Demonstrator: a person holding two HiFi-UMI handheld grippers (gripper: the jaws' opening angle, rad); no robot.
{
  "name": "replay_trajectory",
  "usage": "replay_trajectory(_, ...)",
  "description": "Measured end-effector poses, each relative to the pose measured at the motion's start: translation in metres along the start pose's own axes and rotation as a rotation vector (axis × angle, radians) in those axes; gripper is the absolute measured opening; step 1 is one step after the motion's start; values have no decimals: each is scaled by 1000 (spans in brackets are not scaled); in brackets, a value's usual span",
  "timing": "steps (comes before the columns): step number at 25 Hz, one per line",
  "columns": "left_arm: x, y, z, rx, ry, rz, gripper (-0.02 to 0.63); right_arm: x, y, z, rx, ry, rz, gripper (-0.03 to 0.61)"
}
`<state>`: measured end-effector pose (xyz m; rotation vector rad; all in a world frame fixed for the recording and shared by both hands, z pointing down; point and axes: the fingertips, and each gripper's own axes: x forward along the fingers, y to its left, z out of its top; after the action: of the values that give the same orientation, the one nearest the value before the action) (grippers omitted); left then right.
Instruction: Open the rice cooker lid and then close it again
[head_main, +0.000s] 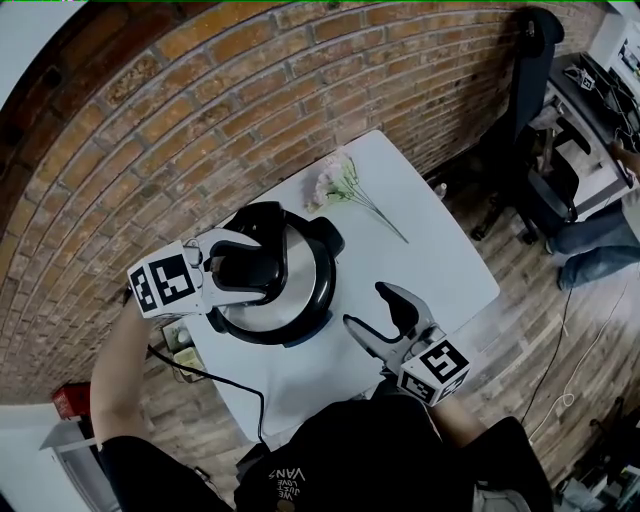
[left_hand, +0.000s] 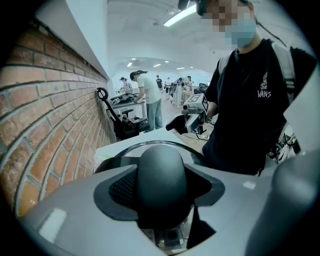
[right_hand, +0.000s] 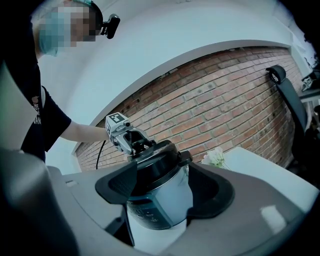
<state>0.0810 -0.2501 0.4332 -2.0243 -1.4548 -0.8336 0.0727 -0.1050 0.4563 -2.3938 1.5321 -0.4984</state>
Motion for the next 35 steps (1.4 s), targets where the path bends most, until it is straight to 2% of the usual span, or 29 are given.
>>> replay_trajectory(6, -25, 2, 11, -67, -89, 71, 279, -2, -1, 10, 1, -11, 21, 313)
replay_trajectory(11, -61, -2, 16, -206, -244, 183, 279, 2, 3, 20, 9, -35, 65, 313)
replay_trajectory(18, -115, -19, -7, -382, -424, 446, 279, 10, 12, 33, -18, -18, 152, 313)
replay_trajectory(23, -152, -39, -31, -515, -566, 602, 279, 18, 26, 41, -38, -2, 206, 313)
replay_trajectory(27, -177, -65, -54, -614, -709, 786, 279, 27, 33, 49, -62, 20, 264, 313)
replay_trajectory(31, -185, -96, -75, -694, -835, 934, 279, 36, 43, 54, -73, 30, 317, 313)
replay_trajectory(35, -174, -123, -90, -799, -964, 1031, 278, 41, 53, 55, -78, 44, 365, 313)
